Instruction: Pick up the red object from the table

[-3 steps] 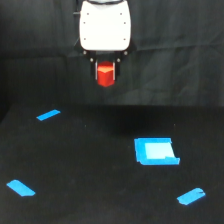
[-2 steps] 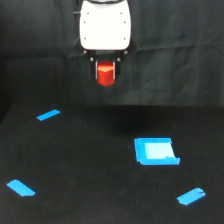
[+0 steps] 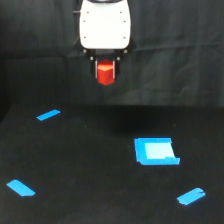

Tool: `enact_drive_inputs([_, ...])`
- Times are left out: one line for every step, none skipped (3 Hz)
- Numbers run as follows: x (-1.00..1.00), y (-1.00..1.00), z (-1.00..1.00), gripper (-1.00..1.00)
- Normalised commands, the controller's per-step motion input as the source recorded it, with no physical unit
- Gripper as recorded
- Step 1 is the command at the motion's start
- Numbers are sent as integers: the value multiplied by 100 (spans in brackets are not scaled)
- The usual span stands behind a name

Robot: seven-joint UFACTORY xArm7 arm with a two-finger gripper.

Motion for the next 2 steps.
enact_drive_inputs([-2, 2, 3, -98])
enact_drive_inputs([-3, 2, 6, -98])
